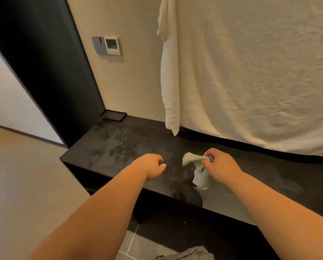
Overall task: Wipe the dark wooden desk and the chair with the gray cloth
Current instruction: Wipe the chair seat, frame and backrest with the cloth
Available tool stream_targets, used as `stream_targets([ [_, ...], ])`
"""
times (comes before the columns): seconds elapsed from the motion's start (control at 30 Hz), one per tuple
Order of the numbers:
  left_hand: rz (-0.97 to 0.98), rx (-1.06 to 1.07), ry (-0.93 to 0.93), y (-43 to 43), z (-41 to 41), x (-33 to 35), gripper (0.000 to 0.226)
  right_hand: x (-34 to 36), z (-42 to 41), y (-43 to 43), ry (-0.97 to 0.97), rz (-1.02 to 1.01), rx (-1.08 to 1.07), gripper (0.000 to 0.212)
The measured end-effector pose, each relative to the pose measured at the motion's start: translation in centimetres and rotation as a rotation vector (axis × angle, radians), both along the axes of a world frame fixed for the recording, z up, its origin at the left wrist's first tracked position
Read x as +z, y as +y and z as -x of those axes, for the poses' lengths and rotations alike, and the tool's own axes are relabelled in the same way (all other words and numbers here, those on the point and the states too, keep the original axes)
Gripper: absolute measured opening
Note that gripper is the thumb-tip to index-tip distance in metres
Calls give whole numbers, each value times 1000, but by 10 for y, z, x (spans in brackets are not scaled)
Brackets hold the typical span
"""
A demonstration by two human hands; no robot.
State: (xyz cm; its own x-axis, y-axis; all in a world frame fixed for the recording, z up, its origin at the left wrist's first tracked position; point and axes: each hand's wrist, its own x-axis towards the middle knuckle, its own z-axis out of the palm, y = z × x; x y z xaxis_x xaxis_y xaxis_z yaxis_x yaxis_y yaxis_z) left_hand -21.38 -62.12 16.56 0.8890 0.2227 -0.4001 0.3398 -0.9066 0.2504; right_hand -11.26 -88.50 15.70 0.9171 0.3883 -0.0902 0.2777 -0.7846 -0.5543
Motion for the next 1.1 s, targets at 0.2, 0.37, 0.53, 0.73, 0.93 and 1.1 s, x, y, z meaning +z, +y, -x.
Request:
stream_targets([
  [0.2, 6, 190, -2, 6, 38, -8, 51, -3, -5, 35, 62, 18, 187, 7],
  [0.37, -5, 313, 3, 19, 83, -11, 49, -6, 5, 71, 104, 12, 314, 6],
  [0.53, -33, 438, -14, 58, 120, -16, 42, 1, 24, 114, 114, -9, 430, 9],
  [0.73, 8, 485, -94, 108, 145, -22, 38, 10, 45, 181, 81, 14, 501, 9],
  [0.93, -29, 479, -150, 209, 154, 2, 46, 19, 59, 266, 67, 12, 445, 5],
  [1.1, -53, 431, -117, 290, 165, 19, 49, 23, 72, 340, 50, -12, 385, 8],
])
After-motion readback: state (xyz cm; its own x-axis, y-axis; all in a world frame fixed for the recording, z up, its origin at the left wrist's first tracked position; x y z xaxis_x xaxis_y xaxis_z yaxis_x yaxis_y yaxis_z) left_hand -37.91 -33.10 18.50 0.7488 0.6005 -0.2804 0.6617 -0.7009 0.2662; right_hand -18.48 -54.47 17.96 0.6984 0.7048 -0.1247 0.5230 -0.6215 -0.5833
